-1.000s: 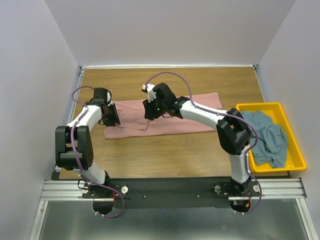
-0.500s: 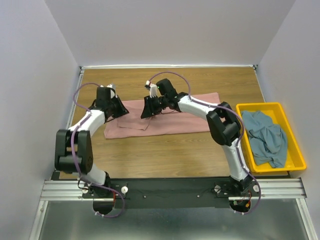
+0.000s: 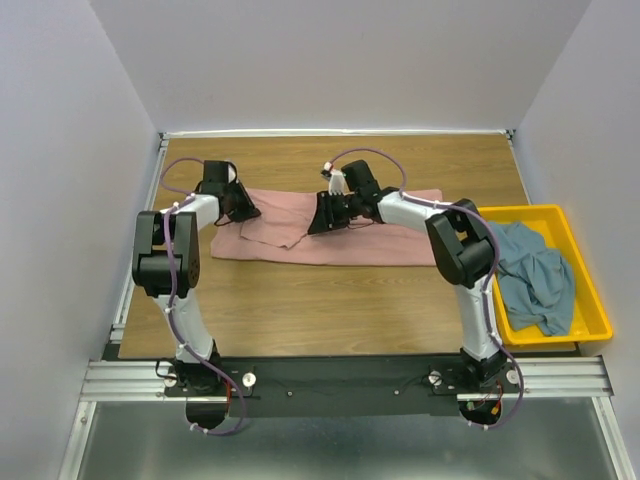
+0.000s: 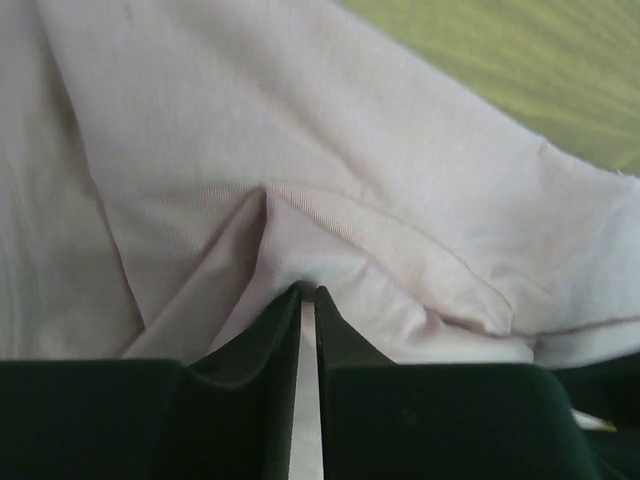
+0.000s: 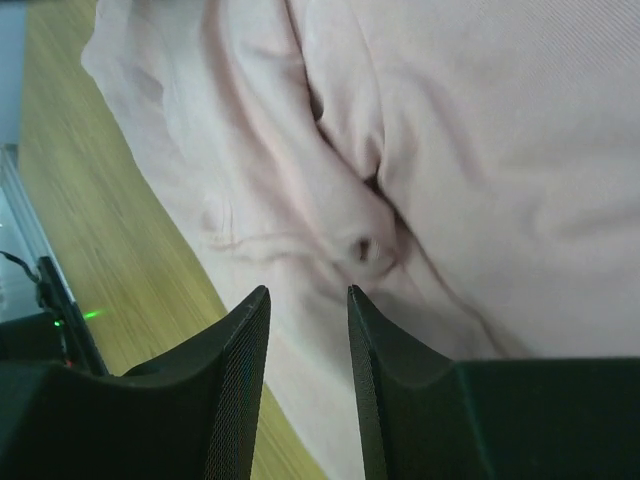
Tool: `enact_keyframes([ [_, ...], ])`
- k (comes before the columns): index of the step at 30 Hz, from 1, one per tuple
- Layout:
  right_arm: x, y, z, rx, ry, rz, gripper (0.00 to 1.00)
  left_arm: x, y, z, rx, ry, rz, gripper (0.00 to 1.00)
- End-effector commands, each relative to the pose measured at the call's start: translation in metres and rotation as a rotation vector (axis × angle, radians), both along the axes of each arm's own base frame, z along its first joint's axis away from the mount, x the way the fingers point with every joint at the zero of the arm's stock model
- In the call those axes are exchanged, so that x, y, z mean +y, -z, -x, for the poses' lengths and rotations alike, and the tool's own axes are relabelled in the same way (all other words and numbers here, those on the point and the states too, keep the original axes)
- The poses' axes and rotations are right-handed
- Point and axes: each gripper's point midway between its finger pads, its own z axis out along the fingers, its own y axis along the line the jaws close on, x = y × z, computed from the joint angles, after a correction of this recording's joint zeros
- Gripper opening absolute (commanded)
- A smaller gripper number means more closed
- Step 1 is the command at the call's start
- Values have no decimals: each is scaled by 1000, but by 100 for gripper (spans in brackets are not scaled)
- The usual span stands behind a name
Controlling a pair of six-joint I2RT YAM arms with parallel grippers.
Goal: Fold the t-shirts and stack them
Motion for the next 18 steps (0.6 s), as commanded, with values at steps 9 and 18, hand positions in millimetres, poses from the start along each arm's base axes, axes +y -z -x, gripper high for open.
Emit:
enact_keyframes([
  [9, 33, -25, 11, -201, -133, 66, 46, 48, -124, -17, -284, -87, -256, 45],
  [18, 70, 28, 1, -213, -142, 140, 48, 69, -164, 56, -375, -161, -337, 67],
])
